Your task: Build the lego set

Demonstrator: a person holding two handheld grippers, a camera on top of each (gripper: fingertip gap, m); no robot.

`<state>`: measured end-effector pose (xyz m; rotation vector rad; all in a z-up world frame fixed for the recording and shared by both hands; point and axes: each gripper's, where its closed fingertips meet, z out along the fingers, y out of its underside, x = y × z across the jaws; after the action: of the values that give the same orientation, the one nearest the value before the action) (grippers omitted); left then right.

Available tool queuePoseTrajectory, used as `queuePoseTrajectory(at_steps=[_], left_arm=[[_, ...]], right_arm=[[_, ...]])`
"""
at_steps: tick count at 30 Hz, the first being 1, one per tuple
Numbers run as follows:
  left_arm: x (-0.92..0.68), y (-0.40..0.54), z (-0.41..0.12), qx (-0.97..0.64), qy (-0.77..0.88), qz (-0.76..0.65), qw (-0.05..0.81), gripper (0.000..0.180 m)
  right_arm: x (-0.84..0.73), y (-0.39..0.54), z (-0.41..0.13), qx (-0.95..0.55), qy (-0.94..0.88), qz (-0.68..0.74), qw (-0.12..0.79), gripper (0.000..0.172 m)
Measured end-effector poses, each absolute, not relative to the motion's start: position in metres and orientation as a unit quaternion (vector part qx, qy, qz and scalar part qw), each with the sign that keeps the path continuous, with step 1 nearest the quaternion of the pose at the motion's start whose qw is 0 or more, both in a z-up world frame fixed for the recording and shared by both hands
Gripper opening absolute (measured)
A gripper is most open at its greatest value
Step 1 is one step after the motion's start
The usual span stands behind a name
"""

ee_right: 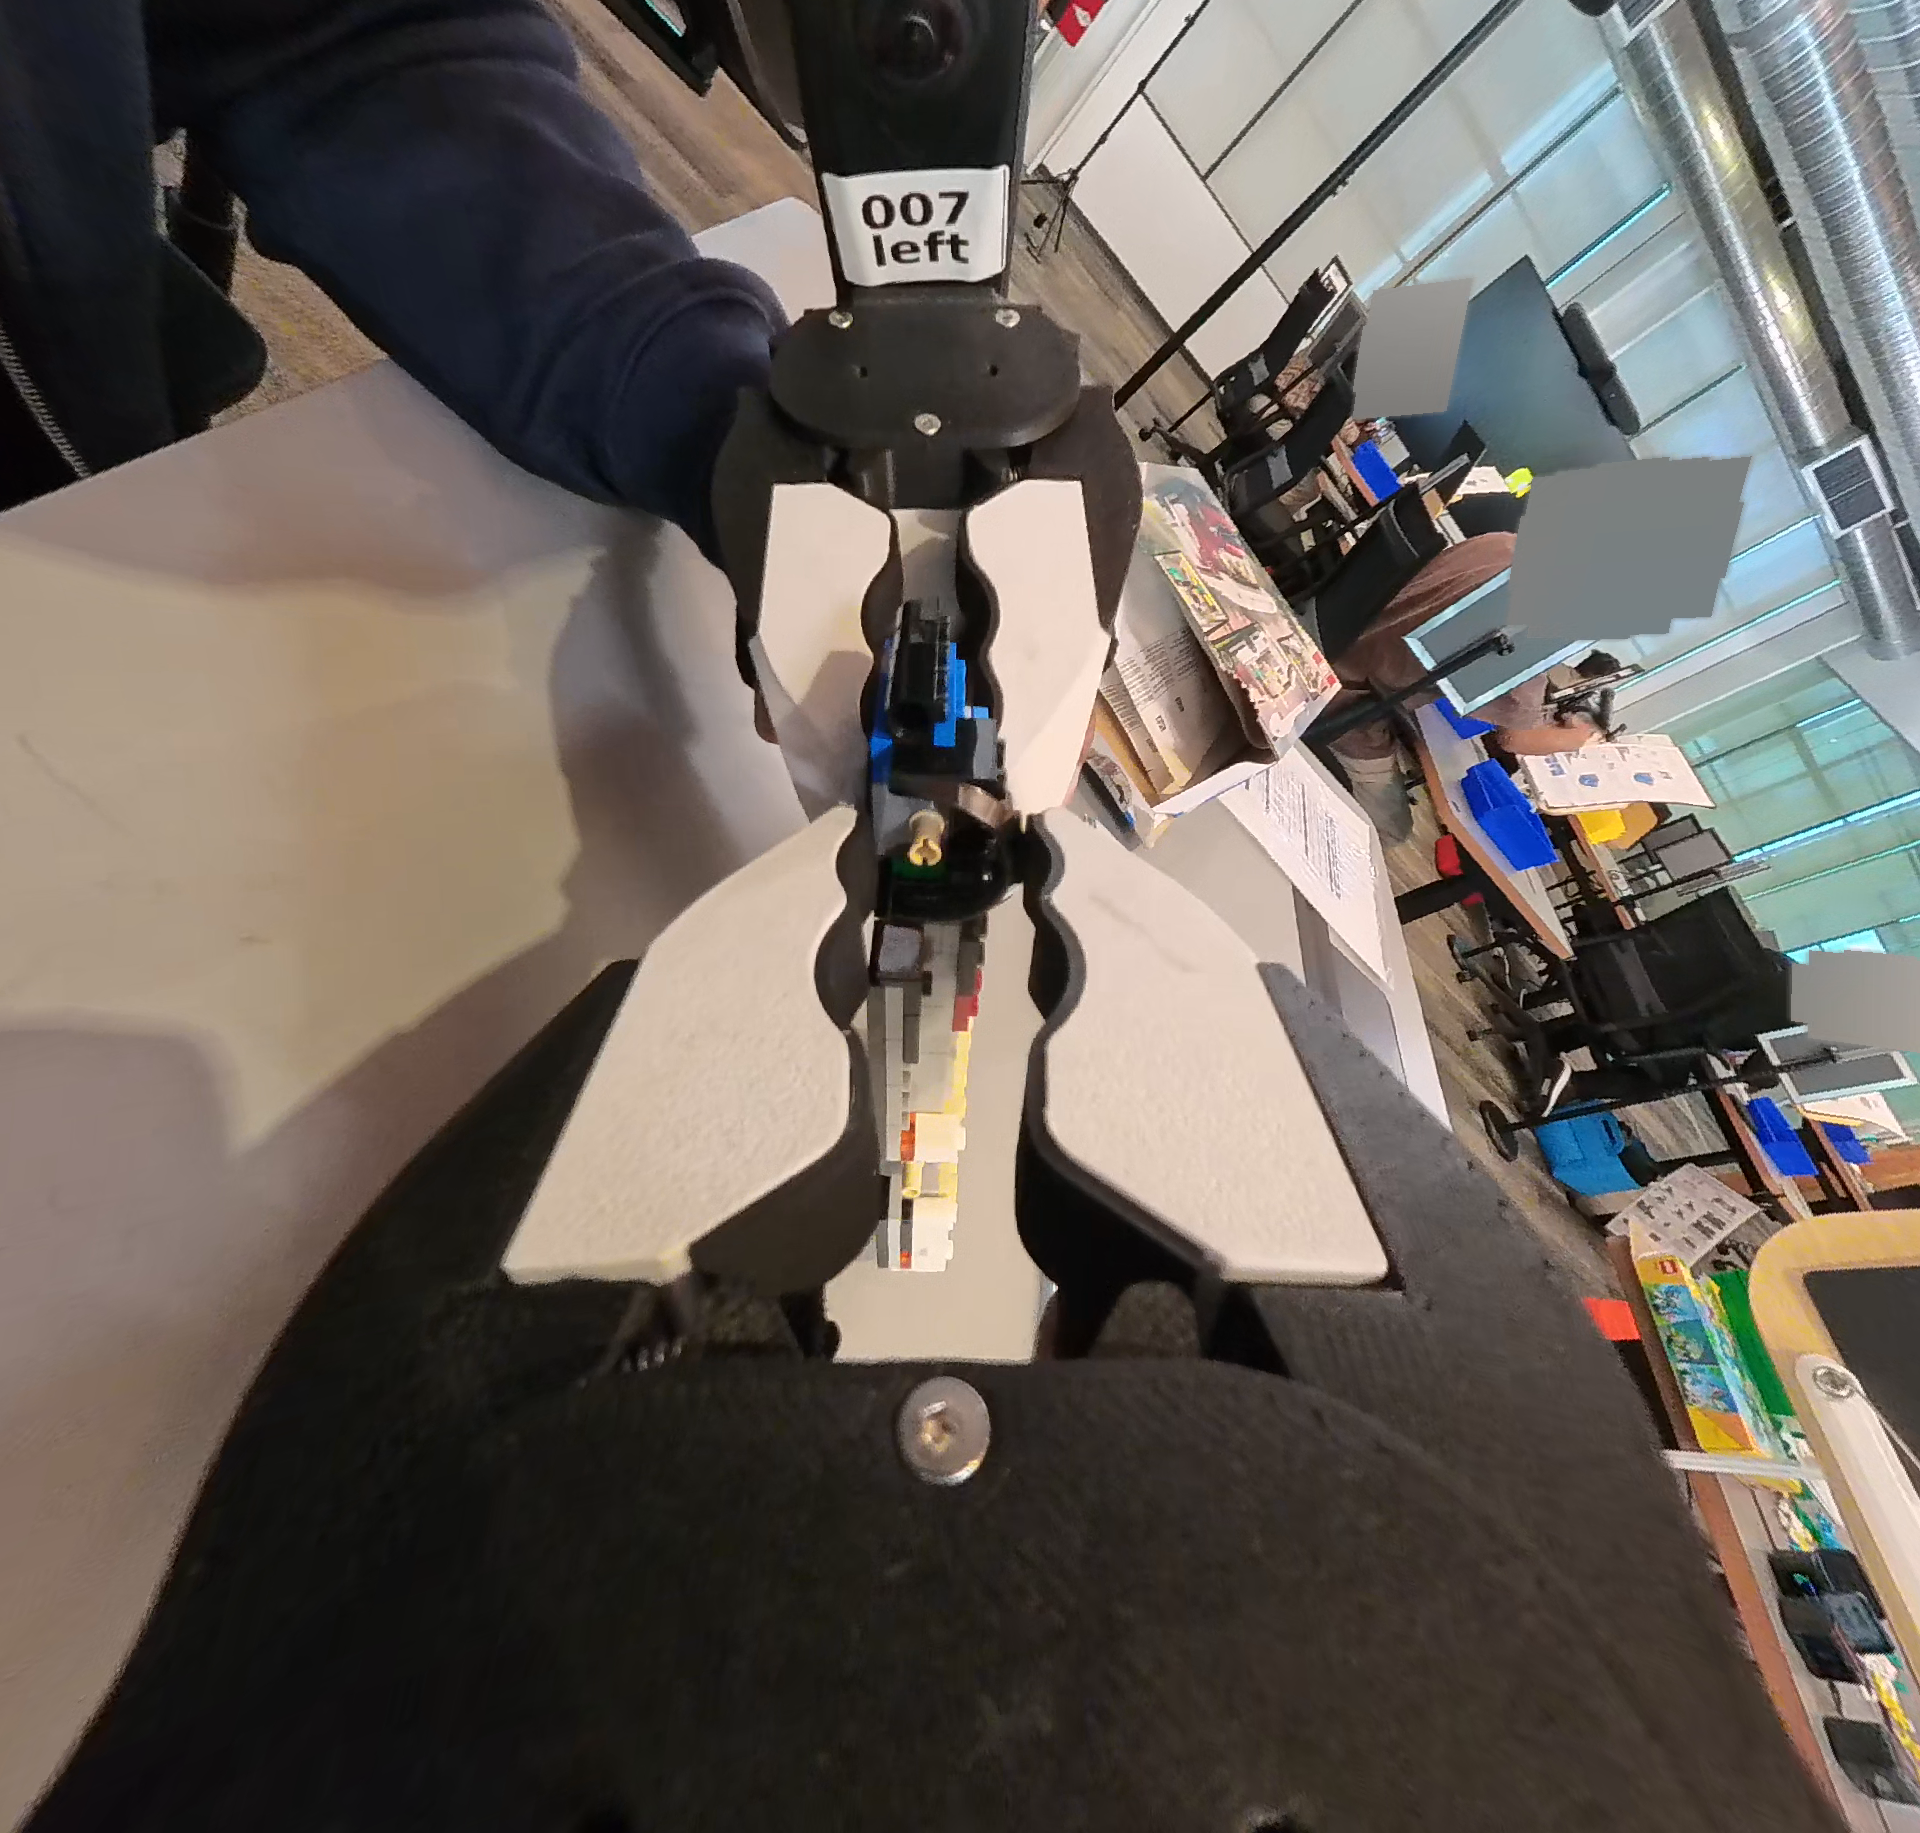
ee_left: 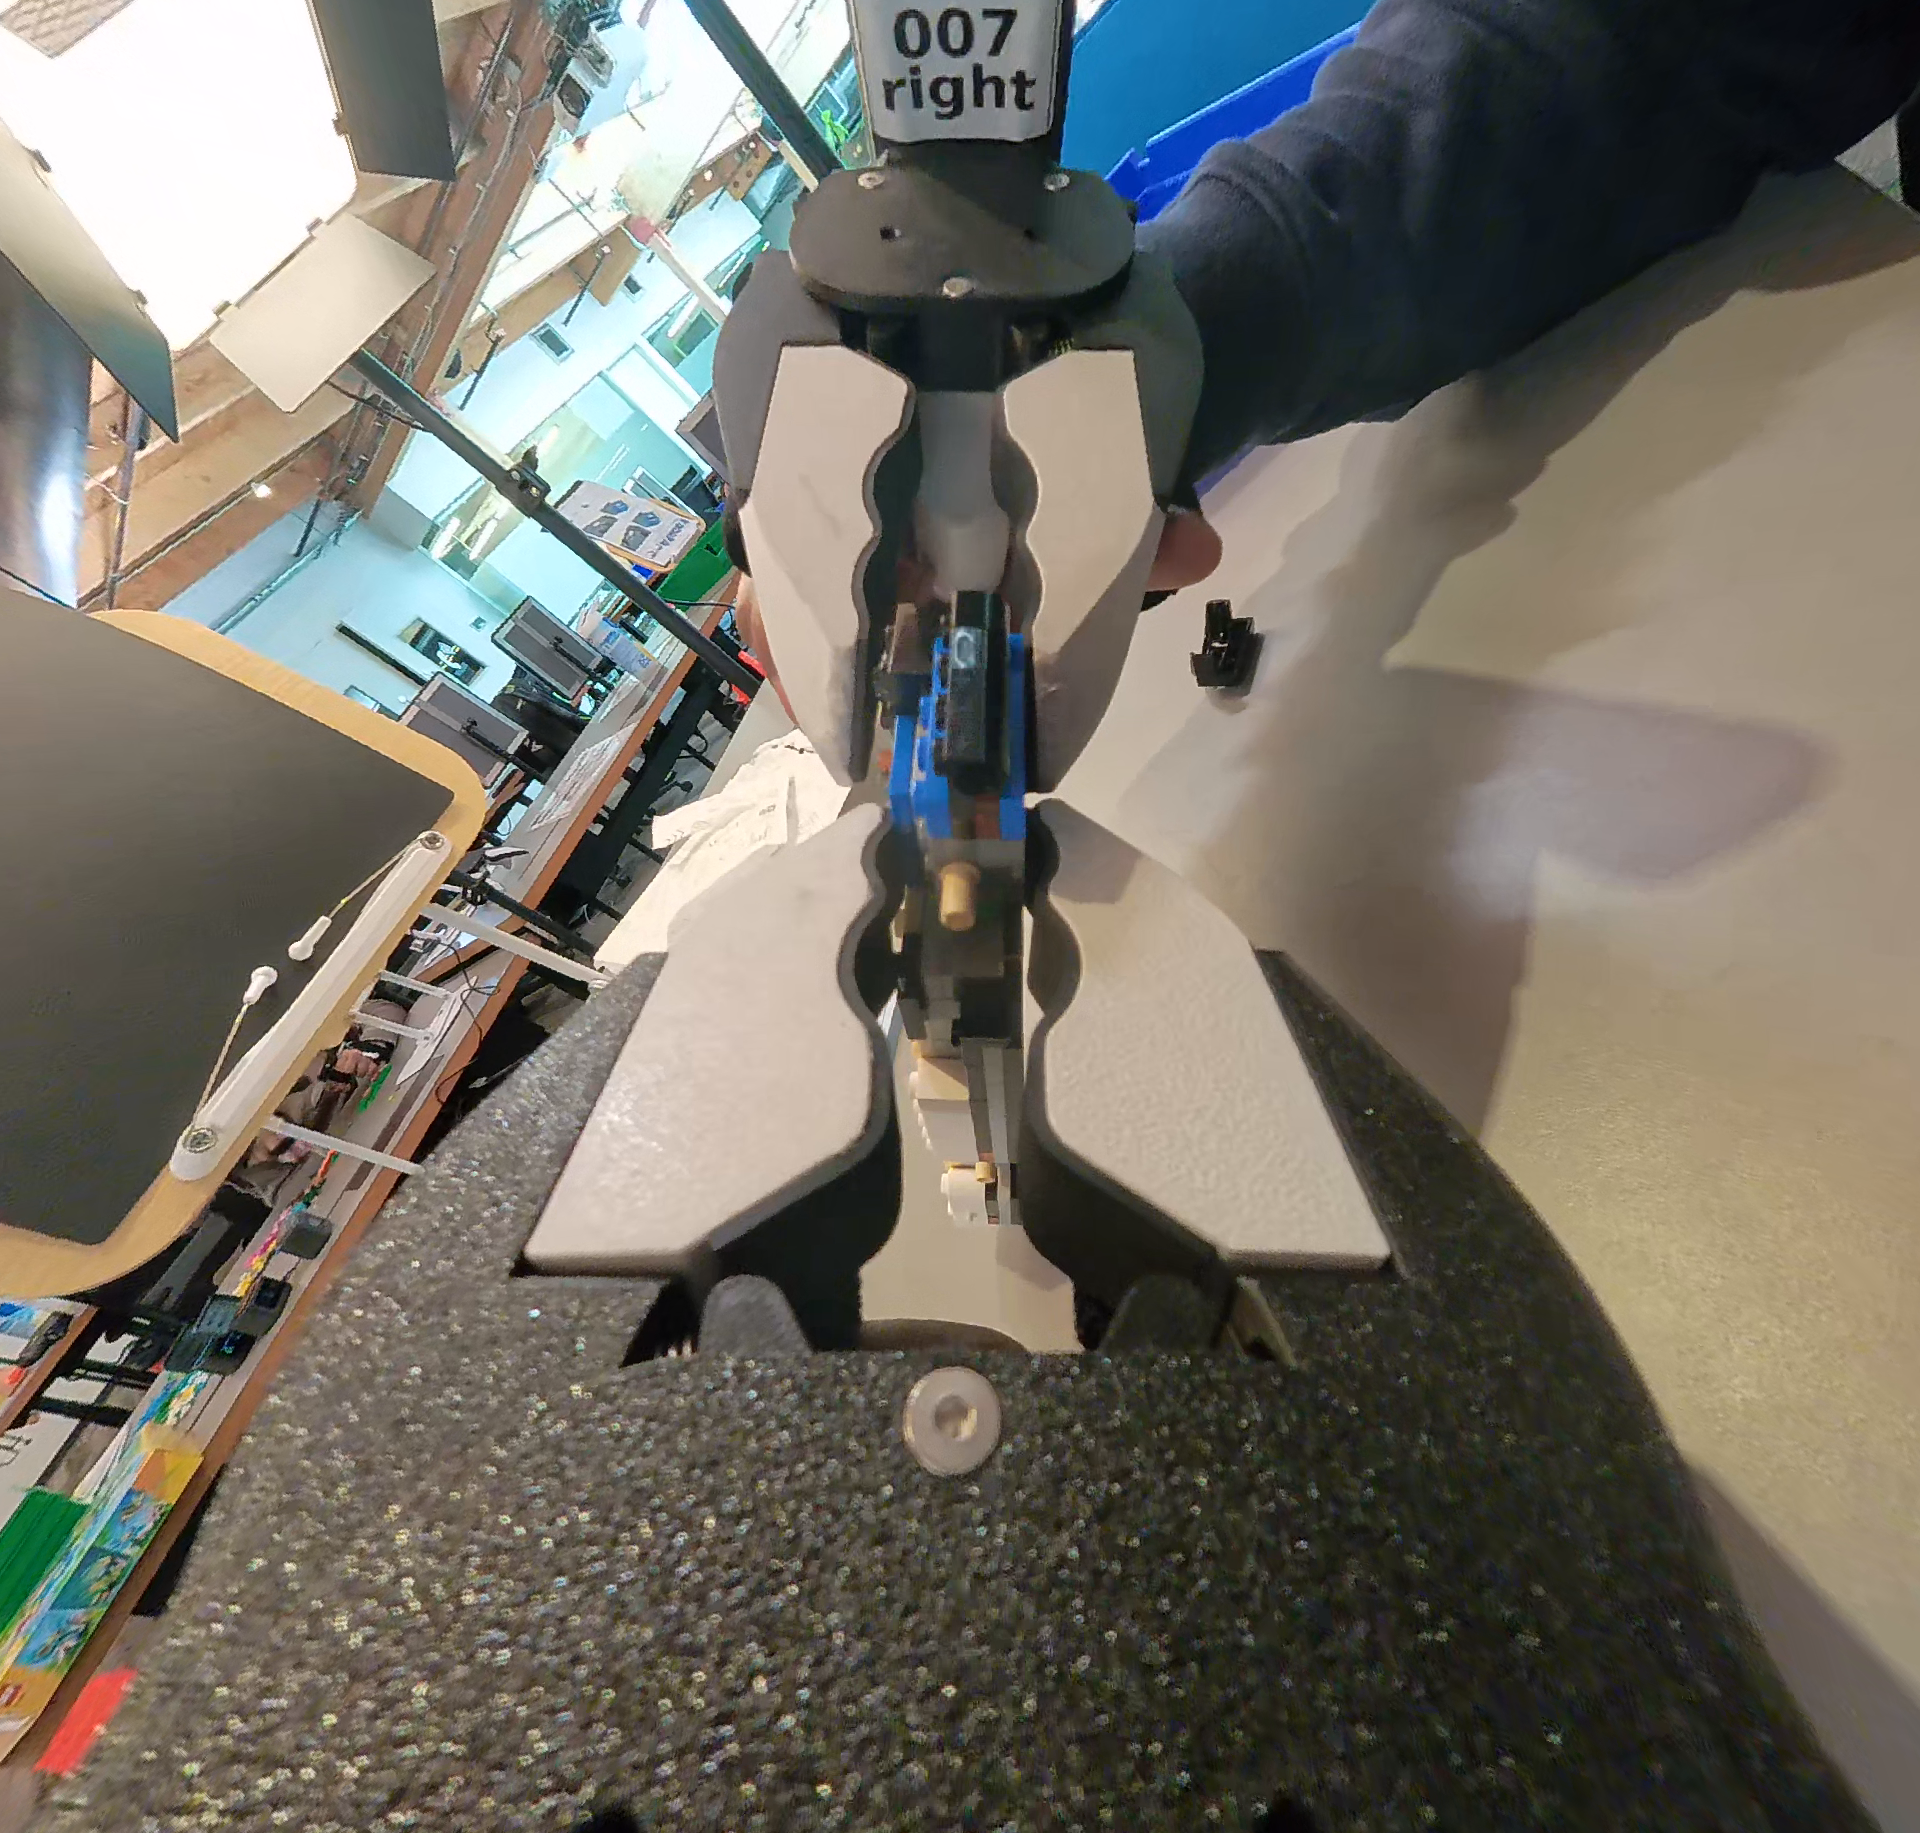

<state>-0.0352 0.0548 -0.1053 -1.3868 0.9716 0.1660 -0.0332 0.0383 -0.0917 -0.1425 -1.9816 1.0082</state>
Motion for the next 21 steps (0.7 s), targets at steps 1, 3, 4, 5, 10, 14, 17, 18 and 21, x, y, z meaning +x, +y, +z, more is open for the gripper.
queuePoseTrajectory(at_steps=[1,3,4,5,10,14,17,18,21], left_arm=[[-0.035,0.055,-0.106,-0.613,0.430,0.074,0.659,0.022],[-0.035,0.055,-0.107,-0.614,0.431,0.075,0.657,0.022],[-0.035,0.056,-0.107,-0.614,0.432,0.076,0.656,0.022],[-0.035,0.056,-0.108,-0.615,0.432,0.077,0.655,0.022],[-0.037,0.059,-0.108,-0.617,0.427,0.084,0.656,0.022],[-0.042,0.064,-0.110,-0.633,0.414,0.099,0.647,0.022],[-0.049,0.068,-0.110,-0.645,0.400,0.107,0.643,0.022],[-0.050,0.069,-0.110,-0.649,0.396,0.109,0.641,0.022],[-0.053,0.072,-0.113,-0.657,0.394,0.122,0.631,0.022]], right_arm=[[-0.033,0.038,-0.092,-0.057,-0.799,0.406,0.440,0.027],[-0.033,0.039,-0.094,-0.056,-0.801,0.403,0.439,0.027],[-0.033,0.039,-0.094,-0.055,-0.802,0.402,0.439,0.027],[-0.034,0.039,-0.095,-0.054,-0.802,0.400,0.439,0.027],[-0.036,0.042,-0.094,-0.055,-0.801,0.389,0.451,0.028],[-0.038,0.043,-0.092,-0.052,-0.796,0.381,0.467,0.037],[-0.041,0.044,-0.088,-0.060,-0.790,0.379,0.478,0.037],[-0.042,0.046,-0.087,-0.063,-0.789,0.378,0.481,0.036],[-0.043,0.047,-0.088,-0.066,-0.792,0.373,0.479,0.024]])
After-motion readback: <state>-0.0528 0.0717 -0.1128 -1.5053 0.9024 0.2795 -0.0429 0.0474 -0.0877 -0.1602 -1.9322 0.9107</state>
